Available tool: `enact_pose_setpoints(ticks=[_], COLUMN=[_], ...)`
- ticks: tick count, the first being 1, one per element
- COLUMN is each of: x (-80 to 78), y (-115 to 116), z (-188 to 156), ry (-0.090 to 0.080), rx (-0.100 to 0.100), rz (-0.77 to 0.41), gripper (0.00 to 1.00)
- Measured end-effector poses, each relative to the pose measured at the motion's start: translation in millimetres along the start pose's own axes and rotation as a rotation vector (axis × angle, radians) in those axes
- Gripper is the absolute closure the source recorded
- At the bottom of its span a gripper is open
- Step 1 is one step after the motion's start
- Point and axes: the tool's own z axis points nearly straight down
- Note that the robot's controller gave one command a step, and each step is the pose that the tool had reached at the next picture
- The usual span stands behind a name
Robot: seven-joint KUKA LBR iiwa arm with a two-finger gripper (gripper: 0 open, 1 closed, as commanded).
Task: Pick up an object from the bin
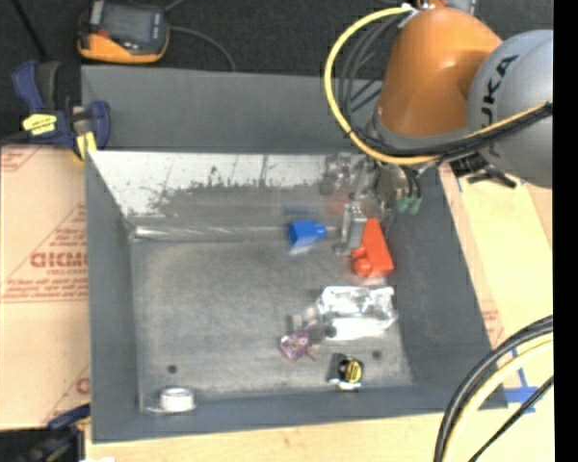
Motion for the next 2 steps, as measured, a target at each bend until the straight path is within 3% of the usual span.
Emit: enact_pose_setpoints(ticks=[1,2], x=[42.7,107.7], y=[-30.1,-47.2], z=[150.4,159.6], ry=[0.008,0.003], rx=[-0.002,0.0], rz=[-0.088,-0.394], gripper=[0.0,0.0])
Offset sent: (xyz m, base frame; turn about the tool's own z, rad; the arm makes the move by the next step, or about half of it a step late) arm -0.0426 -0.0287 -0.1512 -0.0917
